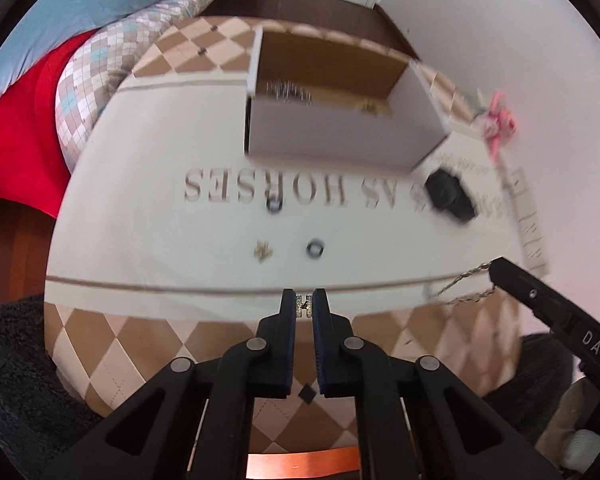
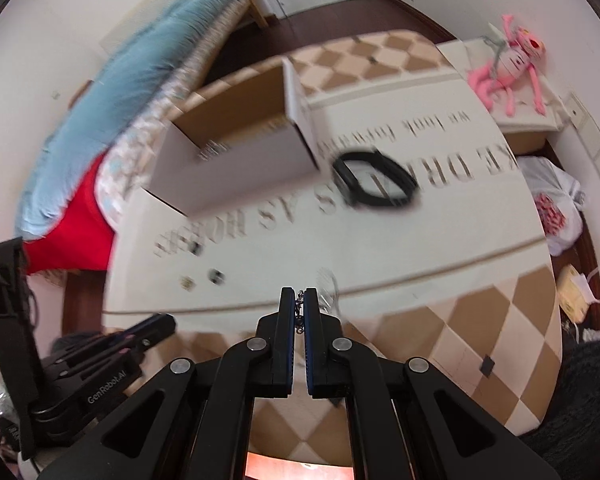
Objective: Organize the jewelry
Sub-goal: 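Carry both held pieces into the white box and open both grippers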
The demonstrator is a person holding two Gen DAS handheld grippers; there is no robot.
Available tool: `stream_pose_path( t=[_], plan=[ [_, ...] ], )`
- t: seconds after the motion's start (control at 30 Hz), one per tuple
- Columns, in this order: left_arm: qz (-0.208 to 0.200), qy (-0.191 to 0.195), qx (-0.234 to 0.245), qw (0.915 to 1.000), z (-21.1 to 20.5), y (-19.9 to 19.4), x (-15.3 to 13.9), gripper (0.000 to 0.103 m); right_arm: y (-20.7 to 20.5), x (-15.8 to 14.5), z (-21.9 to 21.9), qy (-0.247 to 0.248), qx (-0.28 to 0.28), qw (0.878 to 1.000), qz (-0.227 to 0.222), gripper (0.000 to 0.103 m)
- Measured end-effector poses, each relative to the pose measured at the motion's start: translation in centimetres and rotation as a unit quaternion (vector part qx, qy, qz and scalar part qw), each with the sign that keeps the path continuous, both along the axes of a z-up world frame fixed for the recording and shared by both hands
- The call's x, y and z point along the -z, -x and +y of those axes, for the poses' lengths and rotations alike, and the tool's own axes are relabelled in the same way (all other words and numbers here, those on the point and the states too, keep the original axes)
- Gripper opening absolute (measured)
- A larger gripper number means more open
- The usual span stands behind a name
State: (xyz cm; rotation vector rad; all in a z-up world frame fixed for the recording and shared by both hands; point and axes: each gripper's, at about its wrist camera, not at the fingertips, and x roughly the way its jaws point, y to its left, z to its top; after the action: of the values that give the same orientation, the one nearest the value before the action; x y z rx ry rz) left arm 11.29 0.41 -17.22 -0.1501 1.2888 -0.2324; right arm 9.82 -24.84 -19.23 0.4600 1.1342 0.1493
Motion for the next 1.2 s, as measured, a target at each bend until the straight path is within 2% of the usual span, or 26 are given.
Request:
stream_pose_path(
  t=[0.2, 0.33, 0.43, 0.57, 0.73, 0.9, 1.07, 1.13, 1.17, 1.2],
  plan=[
    [-0.042, 0.032, -0.012, 0.9985, 1.0, -3.1, -5.2, 0.006, -2.2, -4.8, 0.6, -0.024, -0.017, 0.998, -0.049, 0.004],
    [-0.073, 0.028, -0.007, 0.9969, 0.5, -5.8, -8.1, 0.006, -4.2, -7.9, 1.0, -0.027, -0.031, 0.996, -0.082, 0.004],
    [-0.092, 0.018, 0.004, 0.9956, -0.2, -8.3, -9.7, 0.006, -6.5, -9.9, 1.2, -0.017, -0.041, 0.994, -0.102, 0.004],
    [-0.093, 0.006, 0.012, 0.9956, -0.9, -12.1, -9.6, 0.006, -10.6, -10.8, 1.5, 0.003, -0.055, 0.993, -0.105, 0.004],
    [-0.060, -0.004, 0.023, 0.9979, -1.4, -16.6, -7.1, 0.006, -16.2, -9.4, 2.0, 0.037, -0.069, 0.994, -0.077, 0.004],
    [0.003, 0.000, 0.038, 0.9993, -2.0, -20.2, -2.7, 0.006, -20.9, -5.7, 2.3, 0.060, -0.076, 0.995, -0.026, 0.004],
    [0.048, -0.003, 0.045, 0.9978, -3.0, -22.4, -0.3, 0.007, -23.3, -2.8, 2.7, 0.087, -0.092, 0.992, 0.002, 0.004],
    [0.057, -0.018, 0.042, 0.9973, -3.2, -23.0, -0.1, 0.009, -24.0, -1.7, 2.7, 0.091, -0.097, 0.991, 0.021, 0.004],
    [0.055, -0.024, 0.042, 0.9973, -3.2, -23.1, -0.2, 0.011, -24.1, -1.5, 2.6, 0.092, -0.098, 0.991, 0.025, 0.004],
    [0.051, -0.031, 0.041, 0.9974, -3.1, -23.3, -0.4, 0.022, -24.2, -1.3, 2.5, 0.100, -0.098, 0.990, 0.030, 0.005]
  ],
)
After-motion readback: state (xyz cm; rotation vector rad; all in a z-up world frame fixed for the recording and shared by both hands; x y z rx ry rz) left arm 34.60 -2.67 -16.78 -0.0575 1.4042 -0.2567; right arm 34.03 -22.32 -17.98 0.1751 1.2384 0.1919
